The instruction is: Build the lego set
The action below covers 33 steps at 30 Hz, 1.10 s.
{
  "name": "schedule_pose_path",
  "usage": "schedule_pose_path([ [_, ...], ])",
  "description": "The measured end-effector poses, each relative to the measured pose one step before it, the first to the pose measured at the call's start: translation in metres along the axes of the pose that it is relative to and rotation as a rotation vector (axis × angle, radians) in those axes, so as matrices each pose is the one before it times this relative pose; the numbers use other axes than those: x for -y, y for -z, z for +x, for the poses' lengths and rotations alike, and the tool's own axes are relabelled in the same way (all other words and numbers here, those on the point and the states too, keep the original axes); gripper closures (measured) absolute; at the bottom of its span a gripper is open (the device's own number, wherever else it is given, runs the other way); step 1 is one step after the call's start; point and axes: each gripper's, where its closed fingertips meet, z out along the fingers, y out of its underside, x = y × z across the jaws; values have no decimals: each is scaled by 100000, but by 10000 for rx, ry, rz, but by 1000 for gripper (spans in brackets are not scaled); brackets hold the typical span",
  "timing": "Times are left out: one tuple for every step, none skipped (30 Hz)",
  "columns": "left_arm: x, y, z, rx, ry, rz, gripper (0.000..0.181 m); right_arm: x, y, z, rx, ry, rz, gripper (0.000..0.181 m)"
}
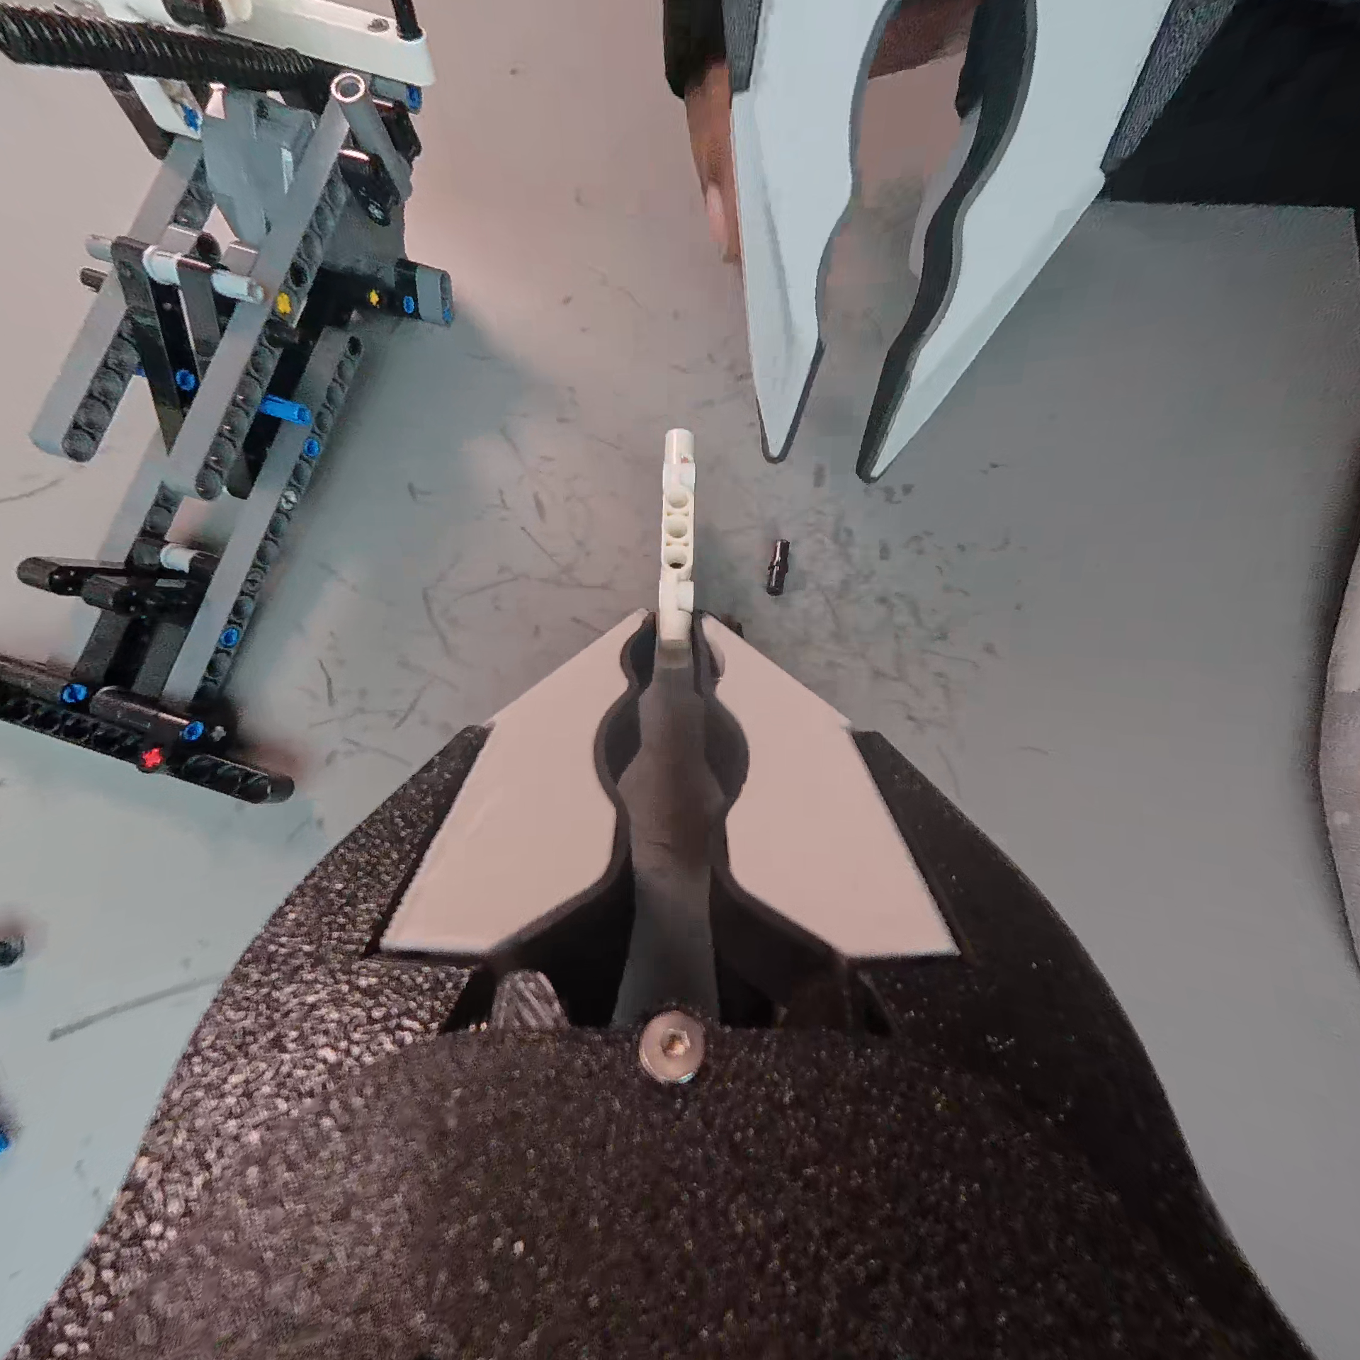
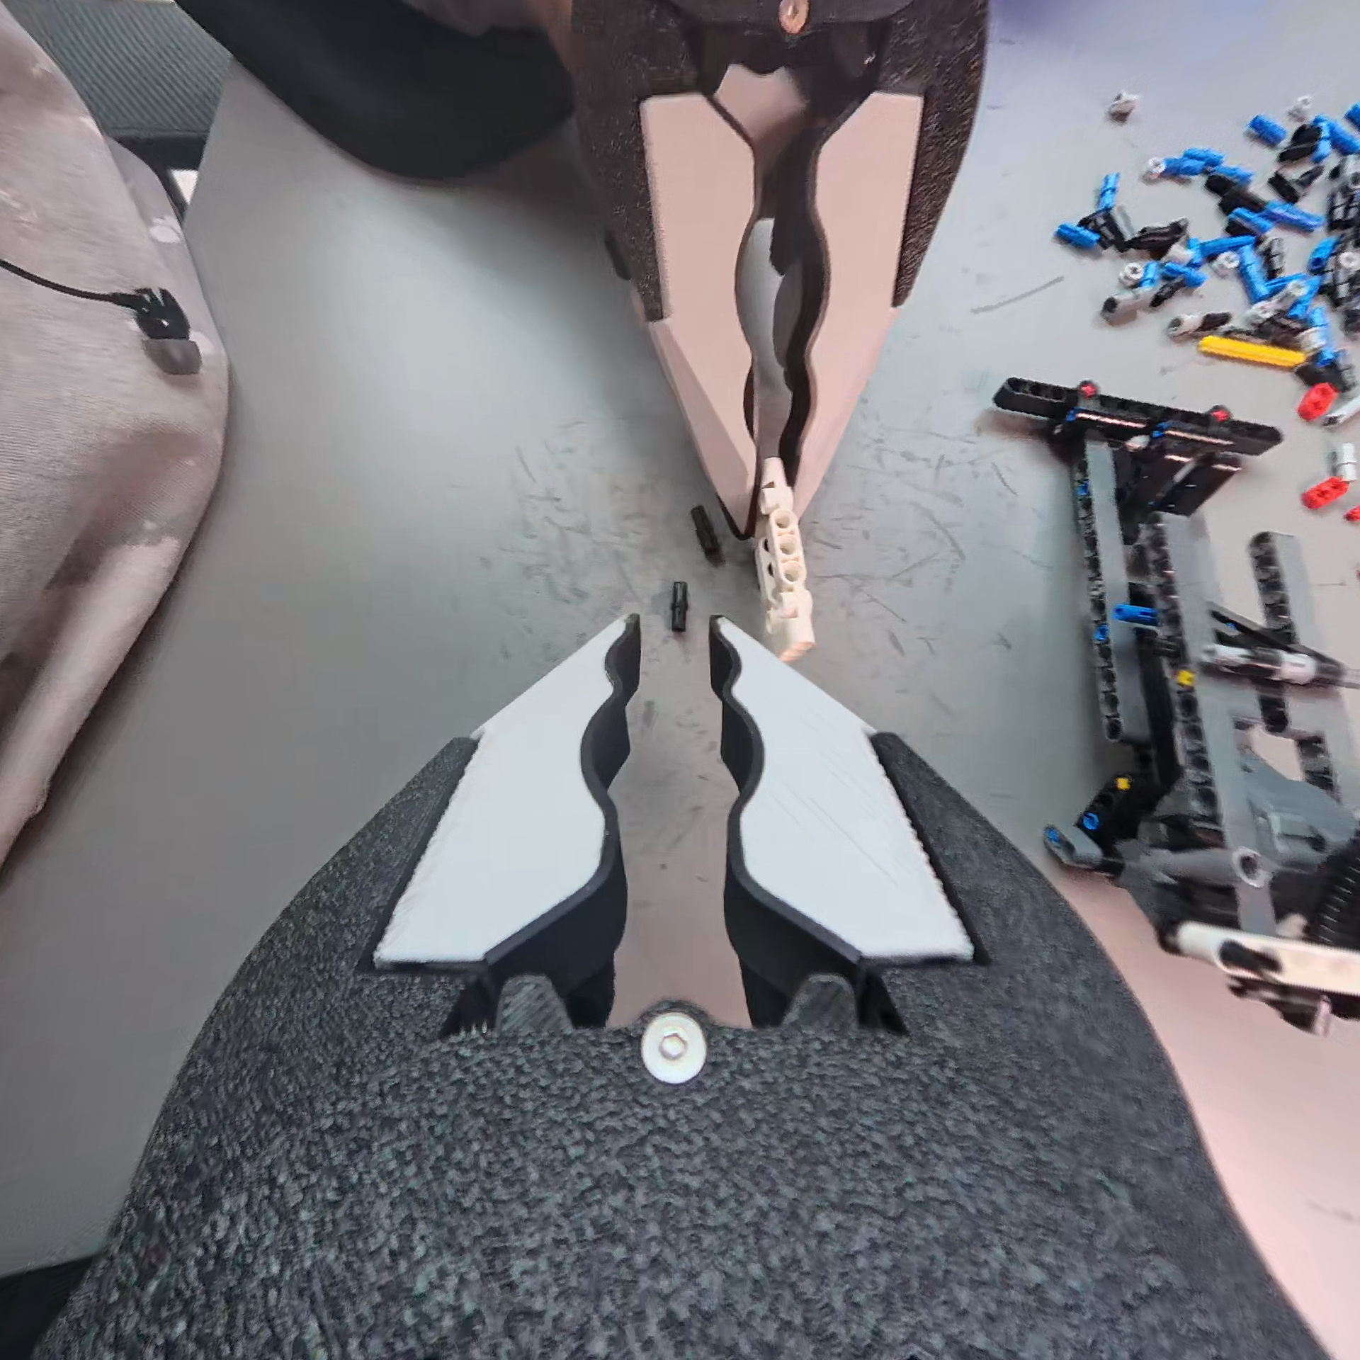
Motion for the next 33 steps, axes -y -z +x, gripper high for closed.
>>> schedule_pose_path([
  [-106, -54, -1, 5, -24, -60, 170, -470, -831, -204, 17, 20, -272, 163],
  [-103, -46, -12, 7, -7, -48, 169, -453, -680, 35, -25, -13, -254, 163],
  [-101, -19, 50, -14, -14, -48, 169, -226, -492, 100, 22, -107, -121, 163],
  [-71, 13, 22, 11, -29, -22, 168, -10, -334, 9, 91, -157, -30, 165],
  [-20, 43, 23, 13, -18, 10, 168, -54, -264, -20, 89, -103, -91, 165],
  [-17, 26, 12, -1, 11, 8, 168, -26, -173, 103, -32, 32, -125, 166],
  [-20, 21, -42, 9, 27, -3, 168, 41, -93, 1, 3, 74, -100, 166],
  [-1, 25, -32, -6, 21, 9, 167, -12, -126, -57, 42, 26, -131, 166],
  [31, 29, -26, -4, 13, 21, 166, 84, -74, -57, 36, 3, -48, 167],
  [25, 50, -28, 9, 4, 21, 166, 15, -37, -118, 78, -14, -62, 170],
  [-5, 28, -19, 1, 2, 8, 166, -27, -9, -83, 32, -5, -48, 171],
  [-3, 27, -19, 6, 12, 9, 165, -3, 2, -31, 1, -10, -4, 172],
  [-13, 22, -34, 18, 15, 8, 165, -7, 5, -43, 13, -20, 29, 173],
  [-5, 6, -1, -3, 2, 0, 165, -11, 20, -23, 10, -22, 28, 174],
  [-2, 20, -18, 10, 2, 3, 165, -24, 9, 32, -25, -5, 8, 177],
  [-6, 9, -32, 16, 6, 3, 164, -6, 12, -7, -8, 25, 16, 177],
  [13, 27, -33, 10, 10, 13, 164, 1, 4, -3, -9, 25, 8, 177],
  [10, 31, -10, 0, 13, 14, 164, 2, 1, -4, -7, 20, 4, 178],
  [23, 36, -61, 28, 16, 18, 164, 11, -4, -3, -10, 27, 7, 178],
  [5, 47, -47, 21, 12, 8, 163, 2, 4, 2, -12, 27, 8, 178],
  [6, 54, -47, 6, 20, 16, 163, 2, 16, -3, -6, 20, 7, 178],
  [-14, 60, -62, 18, 23, 13, 163, 8, 12, -16, 5, 23, 12, 178],
  [-34, 69, -73, 22, 15, -1, 162, 19, 38, -62, 34, 34, 32, 178],
  [-33, 118, -104, 42, 7, 4, 161, 59, 60, -8, 4, 19, 69, 178],
  [-34, 217, -186, 80, 3, 11, 160, 78, 100, -15, 13, -3, 78, 178],
  [19, 332, -243, 104, 26, 54, 159, 108, 162, -45, 27, 1, 93, 178],
  [78, 464, -237, 88, 56, 104, 158, 162, 234, -33, 6, 23, 111, 178],
  [148, 548, -218, 72, 78, 157, 158, 288, 322, -8, -30, 71, 170, 178],
  [169, 589, -97, 15, 62, 178, 157, 447, 388, 23, -63, 86, 258, 178],
  [241, 595, 115, -79, 27, 207, 157, 500, 410, 69, -82, 65, 286, 178],
  [406, 531, 416, -213, -5, 292, 157, 569, 409, 88, -96, 95, 314, 178],
  [581, 390, 774, -380, 10, 360, 158, 635, 372, 75, -102, 141, 340, 178],
  [665, 144, 923, -445, 71, 370, 159, 691, 294, 63, -109, 152, 343, 178],
])
